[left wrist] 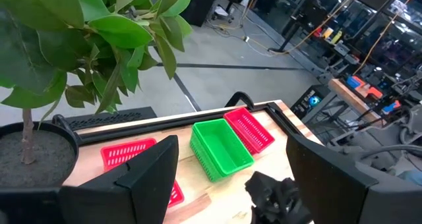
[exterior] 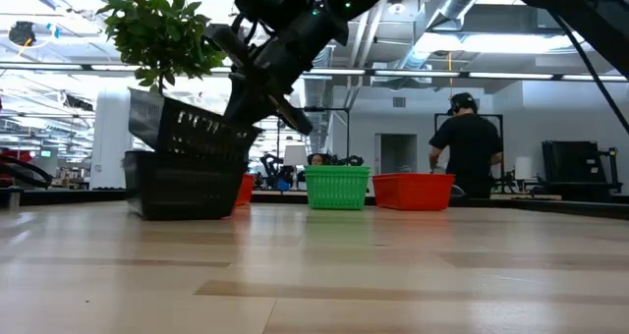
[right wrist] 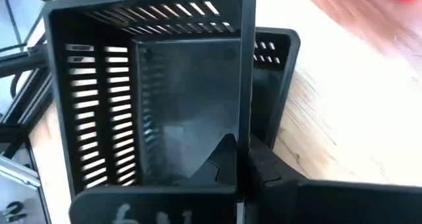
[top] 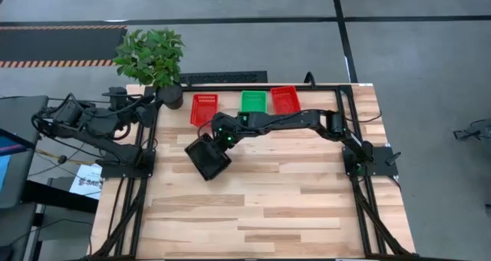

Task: Stack baskets by color
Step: Stack the bottom black bin on the stacked black bins

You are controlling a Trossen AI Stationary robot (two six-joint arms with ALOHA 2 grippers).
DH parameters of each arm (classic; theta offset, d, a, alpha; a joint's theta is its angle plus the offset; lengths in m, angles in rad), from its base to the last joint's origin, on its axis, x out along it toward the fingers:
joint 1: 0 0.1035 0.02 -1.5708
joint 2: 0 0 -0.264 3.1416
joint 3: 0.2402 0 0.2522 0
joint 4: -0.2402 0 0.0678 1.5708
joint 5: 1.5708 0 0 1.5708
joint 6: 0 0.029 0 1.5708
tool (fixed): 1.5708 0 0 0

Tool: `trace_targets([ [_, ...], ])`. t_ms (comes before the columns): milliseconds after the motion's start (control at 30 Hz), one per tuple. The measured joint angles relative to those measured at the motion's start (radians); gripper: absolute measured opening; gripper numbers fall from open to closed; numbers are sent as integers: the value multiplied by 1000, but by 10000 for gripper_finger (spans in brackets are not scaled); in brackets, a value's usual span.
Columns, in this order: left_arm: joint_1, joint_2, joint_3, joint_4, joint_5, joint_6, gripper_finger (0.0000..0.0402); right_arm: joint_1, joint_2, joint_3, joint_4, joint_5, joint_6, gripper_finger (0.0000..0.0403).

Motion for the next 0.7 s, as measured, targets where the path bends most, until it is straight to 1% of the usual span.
trace_targets([
  [200, 0, 0, 0, -4, -15, 0, 270, 0, 11, 0, -18, 0, 0, 27],
  [467, 0, 0, 0, -4, -19, 0, 270, 0, 10, 1, -21, 1, -3, 35],
  [700, 0, 0, 0, -5, -19, 0, 270, 0, 10, 1, -47, 2, -19, 73],
])
